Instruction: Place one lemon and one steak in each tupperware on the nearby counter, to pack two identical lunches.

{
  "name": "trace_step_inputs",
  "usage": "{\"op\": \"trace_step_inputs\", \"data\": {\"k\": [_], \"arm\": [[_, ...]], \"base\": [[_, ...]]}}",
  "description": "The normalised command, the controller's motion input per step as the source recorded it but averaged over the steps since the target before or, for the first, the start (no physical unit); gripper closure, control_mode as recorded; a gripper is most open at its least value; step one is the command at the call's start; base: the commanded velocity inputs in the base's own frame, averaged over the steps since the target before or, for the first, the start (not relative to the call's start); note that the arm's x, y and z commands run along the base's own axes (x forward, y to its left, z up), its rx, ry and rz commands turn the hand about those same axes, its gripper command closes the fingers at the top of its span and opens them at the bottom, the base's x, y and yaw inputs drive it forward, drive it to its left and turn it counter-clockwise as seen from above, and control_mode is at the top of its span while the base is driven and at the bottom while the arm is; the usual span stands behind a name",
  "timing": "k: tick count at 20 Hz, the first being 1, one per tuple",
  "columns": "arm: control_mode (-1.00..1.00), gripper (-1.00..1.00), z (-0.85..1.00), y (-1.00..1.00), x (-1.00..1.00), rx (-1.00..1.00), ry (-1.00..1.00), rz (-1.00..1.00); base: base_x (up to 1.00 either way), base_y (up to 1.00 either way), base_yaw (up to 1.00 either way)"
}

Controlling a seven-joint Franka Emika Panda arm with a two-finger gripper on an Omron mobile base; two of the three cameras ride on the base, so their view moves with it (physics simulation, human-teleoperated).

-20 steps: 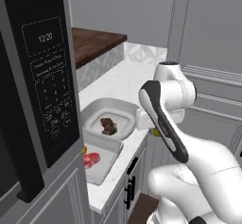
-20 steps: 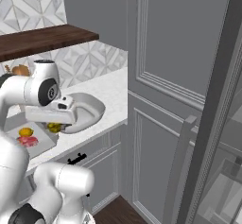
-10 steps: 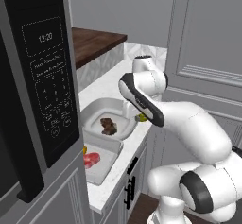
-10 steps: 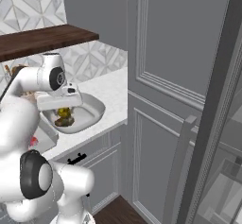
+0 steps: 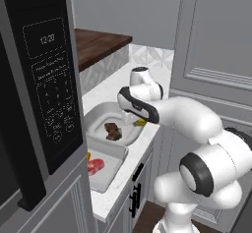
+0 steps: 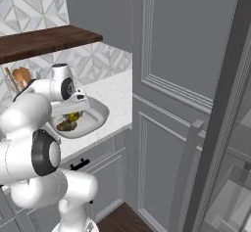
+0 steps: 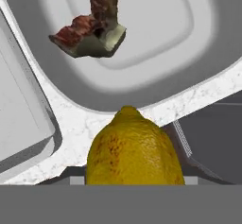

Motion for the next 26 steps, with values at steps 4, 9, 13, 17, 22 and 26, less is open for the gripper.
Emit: {"op": "trace_step_inputs", "data": {"k": [4,9,13,17,22,26], "arm": [[-1.0,1.0,-0.13,0.14,0.7,0.04,-0.01,0.0],[-1.0,1.0,-0.34,0.03,1.0,0.03,0.23,0.0],[-1.0,1.0,-0.23,0.26,0.61,0.0,0.12,0.12],[-1.0,1.0,-0.63,0.14,0.48,0.0,0.0,0.11],[-1.0,1.0,-0.55,0.0,0.06,-0.01,0.0,0.04],[-1.0,1.0,-0.38,0.0,0.1,-0.04,-0.02,0.01]], "base": [[0.0,0.0,0.0],[0.0,0.0,0.0],[0.0,0.0,0.0],[0.0,0.0,0.0],[0.0,0.0,0.0],[0.0,0.0,0.0]]}}
